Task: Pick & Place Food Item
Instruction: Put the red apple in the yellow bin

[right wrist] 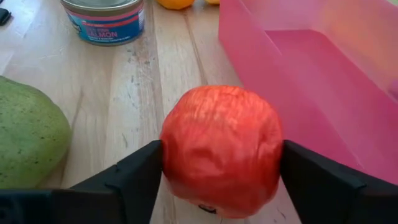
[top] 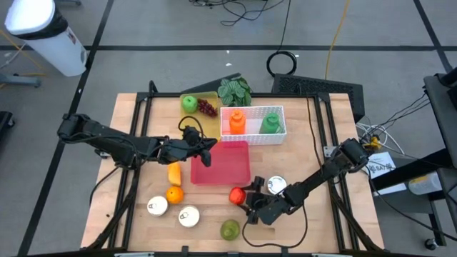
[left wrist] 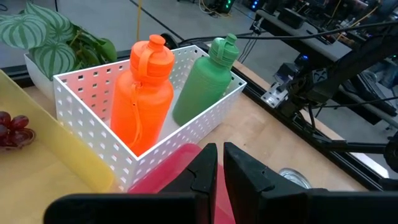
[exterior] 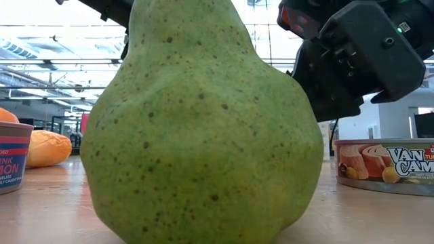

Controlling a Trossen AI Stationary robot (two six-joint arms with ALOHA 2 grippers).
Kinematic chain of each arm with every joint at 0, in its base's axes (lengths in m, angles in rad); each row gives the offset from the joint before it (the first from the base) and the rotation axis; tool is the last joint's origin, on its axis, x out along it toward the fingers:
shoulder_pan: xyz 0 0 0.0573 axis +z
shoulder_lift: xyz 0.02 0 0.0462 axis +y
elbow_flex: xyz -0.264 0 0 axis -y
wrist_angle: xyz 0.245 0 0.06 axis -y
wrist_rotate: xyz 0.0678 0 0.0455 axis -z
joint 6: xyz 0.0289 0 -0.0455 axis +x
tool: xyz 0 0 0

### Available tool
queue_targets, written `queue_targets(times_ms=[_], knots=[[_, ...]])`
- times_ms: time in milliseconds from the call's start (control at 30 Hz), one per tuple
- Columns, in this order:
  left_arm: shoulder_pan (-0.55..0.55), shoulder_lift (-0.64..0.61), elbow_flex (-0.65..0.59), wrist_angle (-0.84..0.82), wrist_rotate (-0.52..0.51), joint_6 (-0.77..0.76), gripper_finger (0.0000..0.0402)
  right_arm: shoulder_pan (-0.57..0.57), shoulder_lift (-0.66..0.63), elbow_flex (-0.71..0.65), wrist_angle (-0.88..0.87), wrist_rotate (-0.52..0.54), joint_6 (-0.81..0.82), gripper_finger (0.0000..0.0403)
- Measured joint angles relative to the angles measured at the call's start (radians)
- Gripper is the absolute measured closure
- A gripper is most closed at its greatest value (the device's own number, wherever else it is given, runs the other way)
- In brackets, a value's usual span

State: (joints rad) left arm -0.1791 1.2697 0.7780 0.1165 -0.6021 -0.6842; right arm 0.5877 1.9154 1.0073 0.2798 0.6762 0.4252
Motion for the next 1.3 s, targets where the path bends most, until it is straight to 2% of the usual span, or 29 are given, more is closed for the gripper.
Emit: queue_targets(times_ms=[200,367,500,567,633,667,767,900,1000,1100,1300], knots=[[0.0,0.0,0.0,0.0,0.008,0.0,0.0364,0.0,-0.028,0.0,-0.013,-0.045,-0.025,0.0152],[0.0,0.0,0.0,0.013,0.009,-0.008,0.0364,0.017,-0.175,0.0,-0.088,-0.039,-0.063,0.0152],[-0.004,0.0,0.0,0.024,0.008,-0.01,0.0364,0.068,-0.317,-0.029,-0.12,0.109,-0.169,0.0154],[-0.009,0.009,0.0,0.029,-0.008,-0.01,0.0364,0.098,-0.387,-0.084,-0.035,0.179,-0.274,0.0154],[-0.014,0.023,-0.001,0.034,-0.033,-0.005,0.0364,0.119,-0.453,-0.167,0.107,0.187,-0.401,0.0154],[-0.017,0.03,-0.001,0.038,-0.047,0.0,0.0364,0.124,-0.48,-0.214,0.196,0.174,-0.473,0.0154],[-0.017,0.056,-0.001,0.08,-0.076,0.021,0.0364,0.109,-0.551,-0.365,0.481,0.039,-0.651,0.0154],[-0.003,0.055,-0.001,0.103,-0.081,0.062,0.0364,0.021,-0.635,-0.511,0.748,-0.178,-0.691,0.0154],[0.011,0.055,-0.001,0.151,-0.1,0.071,0.0364,-0.066,-0.666,-0.566,0.822,-0.302,-0.657,0.0154],[0.022,0.067,0.0,0.196,-0.05,0.058,0.0364,-0.145,-0.68,-0.578,0.833,-0.341,-0.643,0.0154],[0.037,0.118,0.001,0.263,0.069,0.232,0.0364,-0.277,-0.679,-0.58,0.785,-0.406,-0.61,0.0154]])
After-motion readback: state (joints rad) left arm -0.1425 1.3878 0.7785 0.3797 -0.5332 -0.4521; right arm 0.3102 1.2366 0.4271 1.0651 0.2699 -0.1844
